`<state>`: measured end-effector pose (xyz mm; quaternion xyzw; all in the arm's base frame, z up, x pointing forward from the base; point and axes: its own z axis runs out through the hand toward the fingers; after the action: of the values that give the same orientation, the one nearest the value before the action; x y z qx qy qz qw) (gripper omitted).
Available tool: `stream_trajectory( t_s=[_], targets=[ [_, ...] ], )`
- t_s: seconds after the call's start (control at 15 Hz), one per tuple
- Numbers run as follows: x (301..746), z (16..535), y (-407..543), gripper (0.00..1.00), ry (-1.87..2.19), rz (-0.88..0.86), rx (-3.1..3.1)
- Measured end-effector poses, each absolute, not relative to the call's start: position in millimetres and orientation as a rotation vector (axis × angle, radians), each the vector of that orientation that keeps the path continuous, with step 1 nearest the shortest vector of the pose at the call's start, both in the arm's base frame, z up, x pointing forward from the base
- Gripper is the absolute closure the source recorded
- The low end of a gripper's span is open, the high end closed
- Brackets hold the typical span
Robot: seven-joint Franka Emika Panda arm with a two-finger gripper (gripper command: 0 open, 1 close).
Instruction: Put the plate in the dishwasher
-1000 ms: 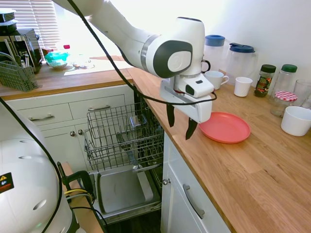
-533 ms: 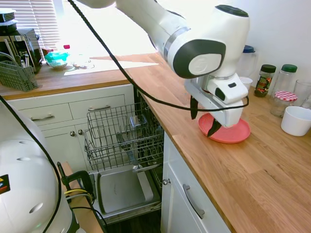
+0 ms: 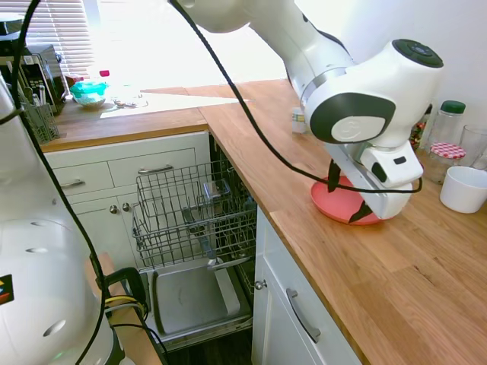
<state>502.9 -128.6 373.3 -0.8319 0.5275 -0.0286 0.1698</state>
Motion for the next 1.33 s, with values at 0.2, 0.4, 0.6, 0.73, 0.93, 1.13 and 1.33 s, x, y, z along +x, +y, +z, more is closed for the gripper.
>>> stream_trajectory(
  t_s=[0.2, 0.4, 0.6, 0.73, 0.93, 1.13, 1.33],
  targets=[
    [513.0, 371.8, -136.1, 0.00, 1.520, -0.089, -2.338],
    [520.7, 367.9, -138.4, 0.00, 1.529, -0.084, -2.329],
    [533.7, 360.3, -141.4, 0.00, 1.544, -0.070, -2.306],
    [542.0, 352.0, -143.1, 0.00, 1.552, -0.054, -2.298],
    [548.0, 341.7, -149.3, 1.00, 1.561, -0.042, -2.287],
    [550.4, 334.0, -153.2, 1.00, 1.555, -0.034, -2.272],
    [554.7, 332.1, -152.1, 1.00, 1.527, -0.038, -2.265]
  ],
)
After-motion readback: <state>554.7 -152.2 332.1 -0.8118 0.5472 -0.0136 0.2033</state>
